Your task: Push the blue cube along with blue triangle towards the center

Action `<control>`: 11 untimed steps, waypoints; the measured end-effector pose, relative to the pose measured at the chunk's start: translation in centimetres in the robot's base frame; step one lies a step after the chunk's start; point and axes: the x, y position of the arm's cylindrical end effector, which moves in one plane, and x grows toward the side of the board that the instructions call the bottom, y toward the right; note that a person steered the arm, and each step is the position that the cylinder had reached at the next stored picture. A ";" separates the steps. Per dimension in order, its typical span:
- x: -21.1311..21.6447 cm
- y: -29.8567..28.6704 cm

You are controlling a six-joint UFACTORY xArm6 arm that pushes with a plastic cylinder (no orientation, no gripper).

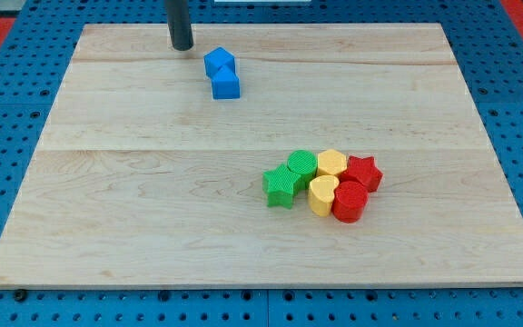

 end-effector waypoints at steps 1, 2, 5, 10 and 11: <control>-1.1 0.5; 0.9 0.3; 3.2 8.7; 14.8 4.9; 16.9 4.1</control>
